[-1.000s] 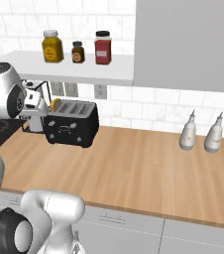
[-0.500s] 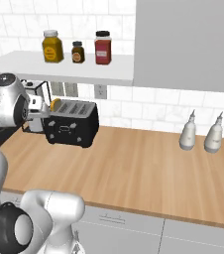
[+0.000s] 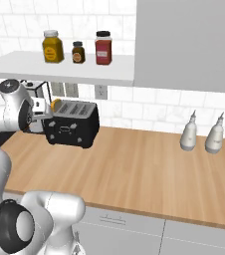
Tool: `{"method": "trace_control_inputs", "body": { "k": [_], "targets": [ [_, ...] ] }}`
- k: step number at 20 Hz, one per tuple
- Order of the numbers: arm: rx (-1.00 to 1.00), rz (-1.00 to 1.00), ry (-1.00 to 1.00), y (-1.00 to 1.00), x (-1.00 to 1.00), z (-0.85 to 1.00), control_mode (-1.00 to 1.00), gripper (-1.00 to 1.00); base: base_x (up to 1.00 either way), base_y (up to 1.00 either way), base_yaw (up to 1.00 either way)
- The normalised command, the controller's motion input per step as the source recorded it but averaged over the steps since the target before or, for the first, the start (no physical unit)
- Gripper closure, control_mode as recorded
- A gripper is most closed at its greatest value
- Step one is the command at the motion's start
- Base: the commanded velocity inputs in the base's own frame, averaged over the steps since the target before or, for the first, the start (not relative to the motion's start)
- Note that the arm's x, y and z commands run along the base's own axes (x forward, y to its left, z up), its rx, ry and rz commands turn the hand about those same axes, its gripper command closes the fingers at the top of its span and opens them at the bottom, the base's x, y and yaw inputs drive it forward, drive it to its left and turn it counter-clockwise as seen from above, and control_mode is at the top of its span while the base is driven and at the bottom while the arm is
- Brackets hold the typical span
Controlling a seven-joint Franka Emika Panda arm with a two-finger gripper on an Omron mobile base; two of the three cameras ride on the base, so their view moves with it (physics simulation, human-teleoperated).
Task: Start the toaster. Once the lever pops up, take the bread to the plate on the dining counter.
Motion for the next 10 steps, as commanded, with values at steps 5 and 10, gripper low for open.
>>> {"method": "trace_control_inputs", "body": {
  "k": [5, 10],
  "targets": [
    [-0.05, 0.00, 0.00, 0.00, 0.23, 0.00, -1.00, 1.00, 0.00, 0.00, 0.00],
    [-0.02, 0.00, -0.01, 0.00, 0.14, -0.07, -1.00, 1.00, 0.00, 0.00, 0.00]
  ]
}}
